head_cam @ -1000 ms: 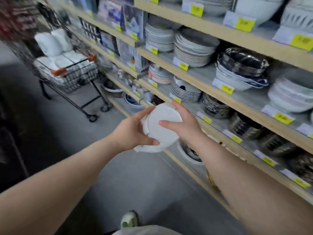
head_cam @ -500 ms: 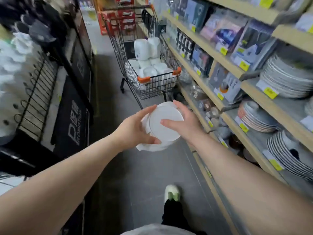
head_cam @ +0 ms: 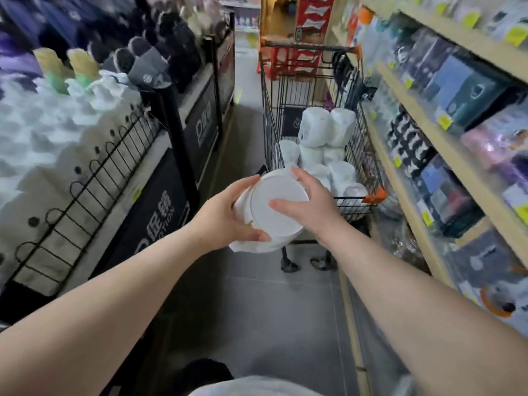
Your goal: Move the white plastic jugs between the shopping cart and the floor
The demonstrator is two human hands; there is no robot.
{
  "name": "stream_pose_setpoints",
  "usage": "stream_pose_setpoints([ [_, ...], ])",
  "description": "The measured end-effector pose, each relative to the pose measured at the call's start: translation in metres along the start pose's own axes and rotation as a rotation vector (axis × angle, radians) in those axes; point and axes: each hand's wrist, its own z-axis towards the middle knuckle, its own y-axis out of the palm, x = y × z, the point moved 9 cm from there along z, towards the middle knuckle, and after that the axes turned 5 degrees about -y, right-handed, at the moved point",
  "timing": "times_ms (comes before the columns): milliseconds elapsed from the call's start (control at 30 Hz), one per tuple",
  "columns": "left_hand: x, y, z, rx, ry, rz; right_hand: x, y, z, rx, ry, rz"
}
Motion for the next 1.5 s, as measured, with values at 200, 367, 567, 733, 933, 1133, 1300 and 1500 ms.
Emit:
stream_pose_setpoints([
  [200,-0.015,-0.047,0.121,0.003,0.024,0.005,0.007,0.018,0.125,0.037,0.001,0.045],
  [367,-0.015,-0.090,0.242,-0.081,0.098,0.039,0.009,0.024,0.232,0.157,0.034,0.088],
  [567,0.018,-0.118,0.371,-0.207,0.214,0.114,0.008,0.001,0.331,0.330,0.085,0.189],
  [733,0.034,-0.100,0.467,-0.312,0.273,0.141,0.035,-0.035,0.398,0.442,0.142,0.166],
  [933,0.042,-0.056,0.583,-0.444,0.283,0.185,0.088,-0.075,0.476,0.523,0.233,0.183],
  [1133,0.034,-0.025,0.673,-0.574,0.258,0.223,0.129,-0.095,0.531,0.584,0.354,0.191],
  [1300,0.016,0.014,0.740,-0.819,0.231,0.315,0.172,-0.094,0.547,0.718,0.540,0.173],
  [1500,-0.022,0.055,0.781,-1.163,0.203,0.459,0.217,-0.057,0.545,0.939,0.791,0.211],
])
